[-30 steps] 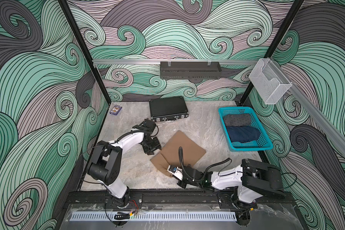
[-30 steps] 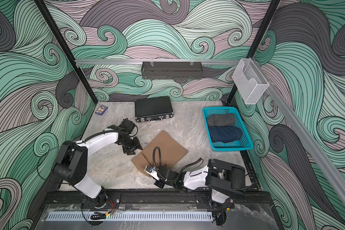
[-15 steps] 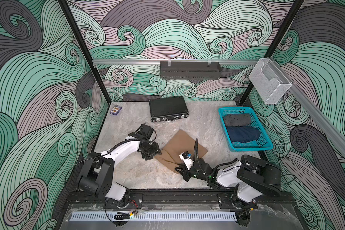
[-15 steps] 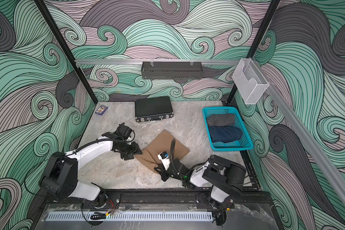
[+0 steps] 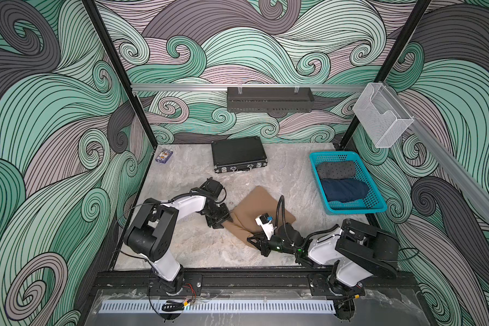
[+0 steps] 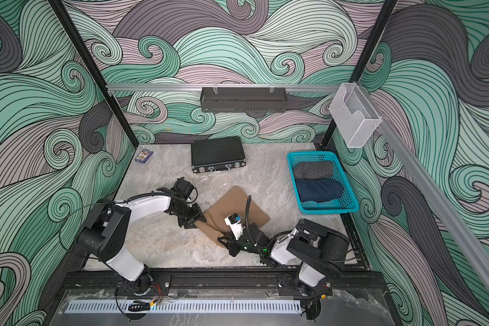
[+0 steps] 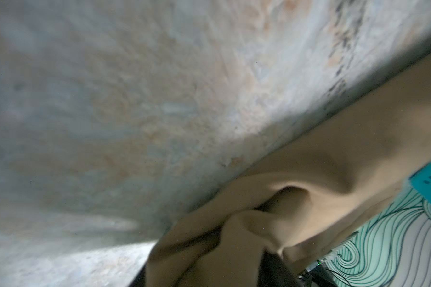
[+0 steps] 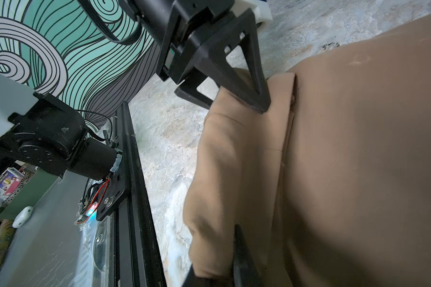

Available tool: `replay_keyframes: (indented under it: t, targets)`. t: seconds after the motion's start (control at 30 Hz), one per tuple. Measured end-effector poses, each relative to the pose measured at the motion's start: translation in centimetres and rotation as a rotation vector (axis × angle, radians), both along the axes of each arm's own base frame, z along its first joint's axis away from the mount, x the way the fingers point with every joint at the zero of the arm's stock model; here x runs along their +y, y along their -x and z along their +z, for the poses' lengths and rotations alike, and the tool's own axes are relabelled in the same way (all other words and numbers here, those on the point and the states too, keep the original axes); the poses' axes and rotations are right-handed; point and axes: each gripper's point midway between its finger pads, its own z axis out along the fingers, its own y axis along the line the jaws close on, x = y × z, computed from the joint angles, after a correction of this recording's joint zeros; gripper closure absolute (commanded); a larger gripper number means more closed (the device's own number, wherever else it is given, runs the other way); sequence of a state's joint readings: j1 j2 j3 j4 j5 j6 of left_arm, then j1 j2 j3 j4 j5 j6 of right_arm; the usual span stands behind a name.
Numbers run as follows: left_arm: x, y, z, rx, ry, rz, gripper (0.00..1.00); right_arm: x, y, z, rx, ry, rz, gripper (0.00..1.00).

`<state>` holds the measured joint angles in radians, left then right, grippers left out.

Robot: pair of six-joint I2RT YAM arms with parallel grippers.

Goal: Roll up the skirts
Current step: Roll the skirt at the center of the board.

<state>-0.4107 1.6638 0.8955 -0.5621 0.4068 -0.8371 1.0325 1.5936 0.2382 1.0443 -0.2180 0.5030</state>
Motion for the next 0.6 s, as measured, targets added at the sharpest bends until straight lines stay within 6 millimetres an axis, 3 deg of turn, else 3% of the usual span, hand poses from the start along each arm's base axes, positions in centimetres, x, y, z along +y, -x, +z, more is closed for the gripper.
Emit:
replay_keyframes:
  t: [0.03, 0.2, 0.43, 0.6]
  targets:
    - [-0.1, -0.2, -0.1, 0.006, -0.008, -0.005, 1.00, 0.0, -0.1, 0.1, 0.004, -0.005, -0.006, 1.00]
    - [0.4, -0.1, 0.6, 0.035, -0.079, -0.016, 1.00, -0.2, -0.6, 0.1, 0.093, -0.049, -0.066, 1.00]
    - [2.0, 2.6, 1.9, 0.104, -0.204, -0.048, 0.98, 0.0, -0.7, -0.5, 0.352, -0.069, -0.169, 1.00]
    - [0.7, 1.7, 3.0, 0.107, -0.244, -0.076, 0.98, -0.7, -0.5, -0.4, 0.483, -0.061, -0.242, 1.00]
